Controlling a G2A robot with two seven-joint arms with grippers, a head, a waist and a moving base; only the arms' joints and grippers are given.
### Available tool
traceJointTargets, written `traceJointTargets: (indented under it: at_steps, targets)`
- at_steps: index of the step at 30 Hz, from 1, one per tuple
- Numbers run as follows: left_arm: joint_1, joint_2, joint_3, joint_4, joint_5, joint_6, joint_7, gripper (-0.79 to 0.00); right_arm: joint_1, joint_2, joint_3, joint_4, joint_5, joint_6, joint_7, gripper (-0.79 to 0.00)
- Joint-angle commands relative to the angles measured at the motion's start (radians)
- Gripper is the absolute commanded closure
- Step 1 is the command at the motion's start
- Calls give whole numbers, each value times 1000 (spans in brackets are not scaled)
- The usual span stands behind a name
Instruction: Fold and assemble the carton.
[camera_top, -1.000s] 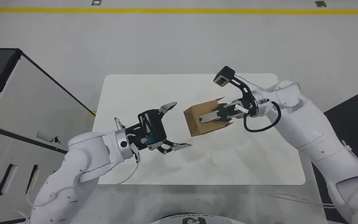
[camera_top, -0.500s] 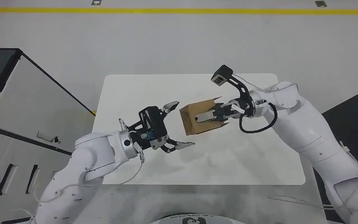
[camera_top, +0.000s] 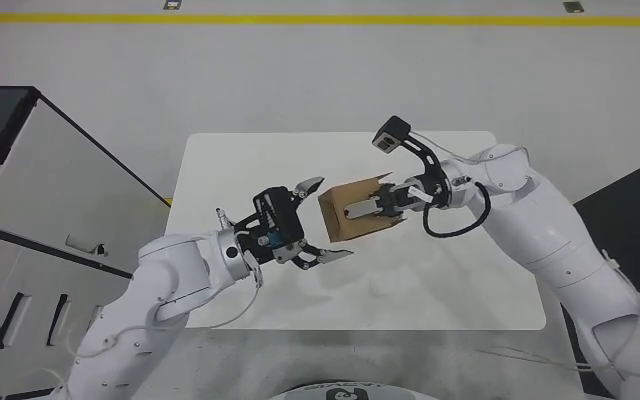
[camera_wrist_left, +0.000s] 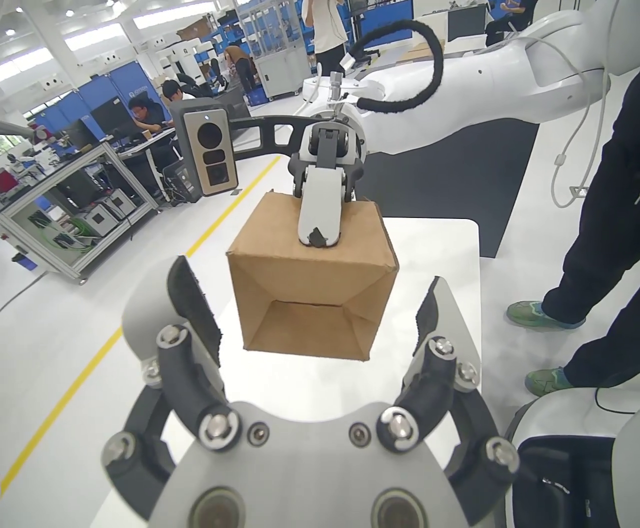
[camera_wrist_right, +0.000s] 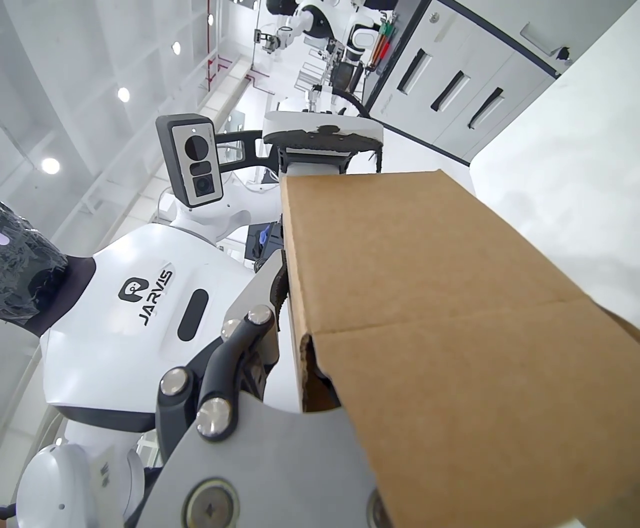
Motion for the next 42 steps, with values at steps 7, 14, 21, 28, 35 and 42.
traceJointTargets:
  at_steps: [7, 14, 21, 28, 35, 42]
  targets:
    - [-2, -1, 3, 0, 1, 3, -2, -785, -9, -7, 14, -4, -19, 17, 18, 0]
    - [-8, -2, 6, 3, -12, -15, -13, -757, -9, -17, 20, 2, -26, 22, 34, 0]
    - [-12, -2, 9, 5, -18, -19, -27, -690, 1, -31, 15, 10, -38, 29, 37, 0]
    - [-10, -2, 6, 6, -21, -16, -33, -625, 3, -42, 19, 22, -46, 32, 38, 0]
    - [-8, -2, 2, 6, -22, -18, -32, -573, -1, -50, 29, 26, -52, 38, 40, 0]
    - [-9, -2, 0, 10, -23, -19, -31, -369, -8, -56, 39, 30, -55, 42, 43, 0]
